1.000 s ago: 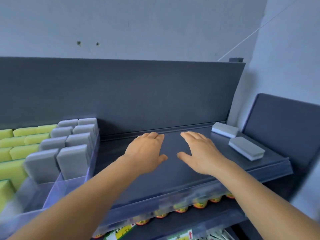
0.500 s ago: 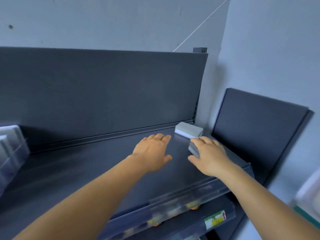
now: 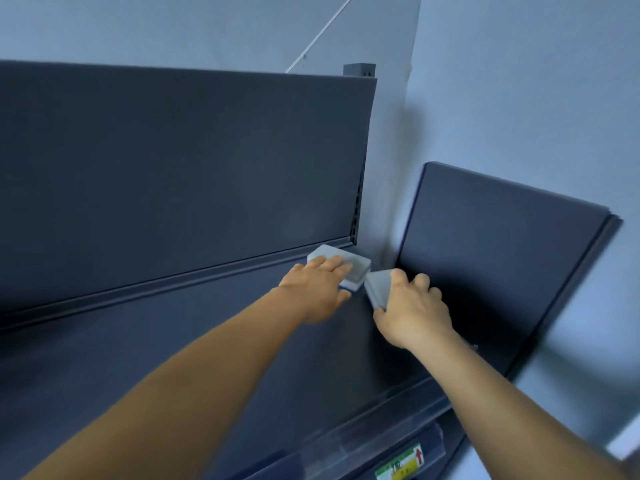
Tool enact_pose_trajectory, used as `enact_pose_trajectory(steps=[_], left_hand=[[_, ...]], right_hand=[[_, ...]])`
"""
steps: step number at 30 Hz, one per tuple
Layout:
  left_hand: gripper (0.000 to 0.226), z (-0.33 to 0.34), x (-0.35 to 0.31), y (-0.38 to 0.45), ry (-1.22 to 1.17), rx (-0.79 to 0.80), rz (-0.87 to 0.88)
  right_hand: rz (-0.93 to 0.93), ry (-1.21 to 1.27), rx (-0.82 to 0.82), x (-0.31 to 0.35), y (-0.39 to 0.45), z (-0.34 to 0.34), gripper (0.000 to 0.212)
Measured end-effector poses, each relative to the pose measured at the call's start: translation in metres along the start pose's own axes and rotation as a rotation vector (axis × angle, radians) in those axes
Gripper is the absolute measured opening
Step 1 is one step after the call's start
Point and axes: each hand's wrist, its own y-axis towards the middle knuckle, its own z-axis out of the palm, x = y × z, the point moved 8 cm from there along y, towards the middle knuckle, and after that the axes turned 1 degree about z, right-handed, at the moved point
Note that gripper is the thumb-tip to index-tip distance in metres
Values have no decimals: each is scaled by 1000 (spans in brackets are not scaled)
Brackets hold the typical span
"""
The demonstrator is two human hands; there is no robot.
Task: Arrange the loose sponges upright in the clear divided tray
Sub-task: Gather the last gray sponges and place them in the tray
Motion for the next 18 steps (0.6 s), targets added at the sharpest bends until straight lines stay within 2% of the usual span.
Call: enact_pose_trajectory(steps=[4, 7, 11, 16, 18], left_hand=[[44, 3, 13, -2, -116, -31, -35], [40, 6, 28, -15, -118, -19, -47], [28, -3, 37, -28, -172, -79, -47], [14, -7, 44, -45, -331, -166, -38], [39, -2, 59, -53, -409, -178, -145]], right_hand=[[24, 13, -15, 10, 13, -3, 64], [24, 10, -2, 18, 17, -1, 64], [32, 24, 23, 28, 21, 3, 59], [-50, 99, 89, 51, 19, 17, 65], [-77, 159, 103, 58, 17, 21, 61]])
